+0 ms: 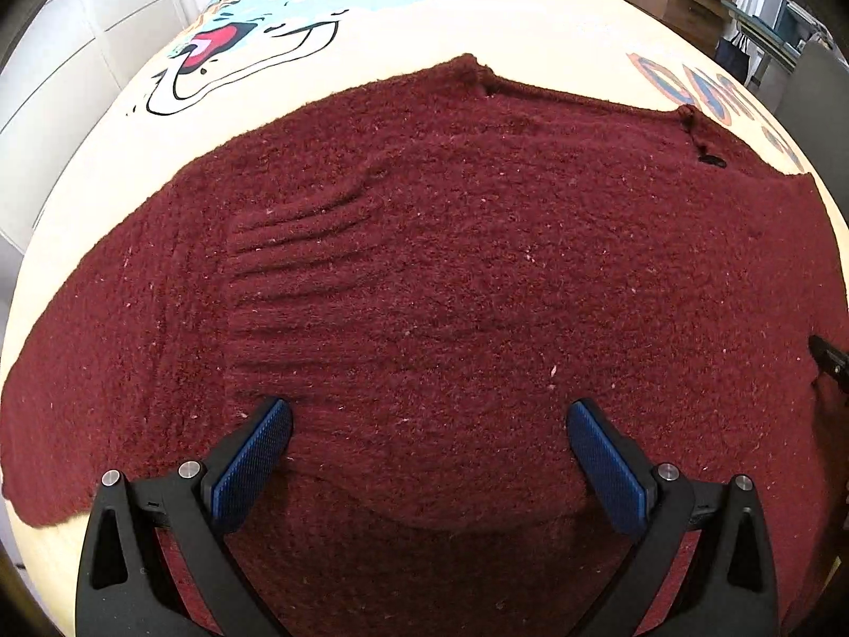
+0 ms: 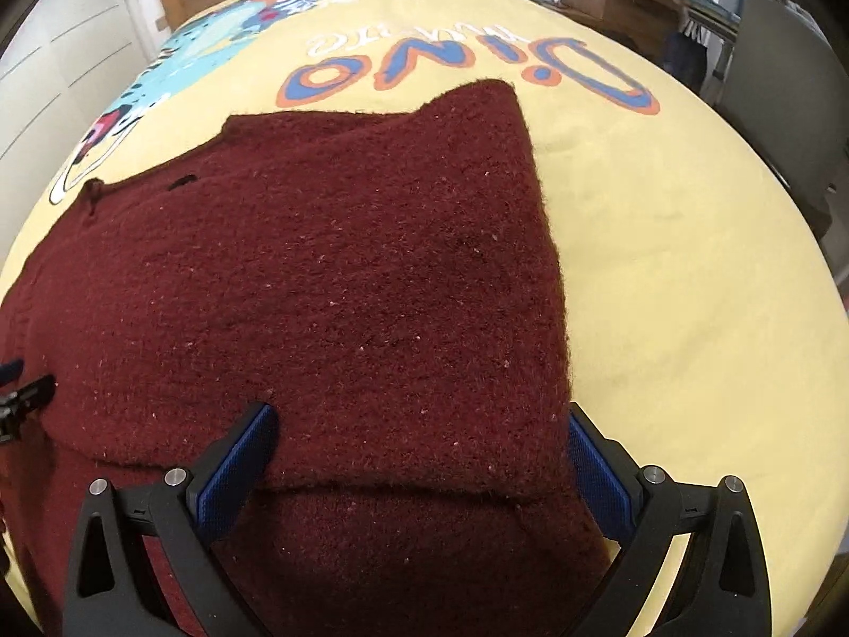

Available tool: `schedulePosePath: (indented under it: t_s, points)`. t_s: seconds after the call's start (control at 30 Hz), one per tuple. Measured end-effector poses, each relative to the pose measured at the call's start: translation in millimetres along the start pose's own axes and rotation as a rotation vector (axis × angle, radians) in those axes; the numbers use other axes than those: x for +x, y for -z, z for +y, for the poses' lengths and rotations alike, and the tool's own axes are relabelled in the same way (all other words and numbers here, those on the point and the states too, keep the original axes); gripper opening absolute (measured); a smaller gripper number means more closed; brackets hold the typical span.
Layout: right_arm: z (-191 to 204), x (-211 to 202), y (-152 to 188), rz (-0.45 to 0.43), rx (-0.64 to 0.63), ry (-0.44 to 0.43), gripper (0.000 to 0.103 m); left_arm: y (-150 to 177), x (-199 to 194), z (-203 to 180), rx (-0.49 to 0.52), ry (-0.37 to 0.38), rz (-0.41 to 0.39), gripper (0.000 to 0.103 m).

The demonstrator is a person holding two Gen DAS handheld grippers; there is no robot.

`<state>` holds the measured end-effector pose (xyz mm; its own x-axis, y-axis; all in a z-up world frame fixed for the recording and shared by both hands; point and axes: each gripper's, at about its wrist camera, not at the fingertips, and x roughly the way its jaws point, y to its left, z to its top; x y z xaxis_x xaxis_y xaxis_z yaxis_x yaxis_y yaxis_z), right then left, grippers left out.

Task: Fold small clothes

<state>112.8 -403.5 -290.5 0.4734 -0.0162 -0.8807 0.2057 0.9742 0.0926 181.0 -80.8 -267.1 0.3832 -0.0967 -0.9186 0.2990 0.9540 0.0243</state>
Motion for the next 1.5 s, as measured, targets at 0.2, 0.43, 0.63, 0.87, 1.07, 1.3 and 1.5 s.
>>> schedulePosePath:
  t_s: [0.2,0.43,0.63,0.87,1.07,1.3,1.5]
  points:
    - [8.1,-11.3,-3.9,0.04,-0.005,0.015,0.102,-0.9,1.0,-1.8,0.008,-0.018,0.004,0.102]
    - [35.1,-58.3,-4.4,-0.004,-0.114,0.028,0.102,-2.3,-27.2,4.3,-0.032,0.06,-0.019,0.102]
    - [55.9,-97.3,4.9,-0.009,-0.18,0.013,0.102,5.1,-89.6,30.1,-0.078,0.109,-0.09,0.102]
    - [69.1,-123.7,19.8,-0.016,-0.179,-0.023,0.102,41.2,-139.8,72.4,-0.154,0.02,-0.102,0.102]
    - [72.9,-136.6,36.7,-0.015,-0.176,-0.021,0.102,80.3,-136.5,145.4,-0.336,-0.072,-0.029,0.102]
    - [72.8,-132.0,49.9,0.017,-0.198,0.006,0.102,125.9,-121.9,246.7,-0.653,-0.11,0.025,0.102]
    - [71.2,-130.4,54.2,0.031,-0.19,0.01,0.102,147.2,-104.7,326.2,-0.964,-0.07,0.021,0.102]
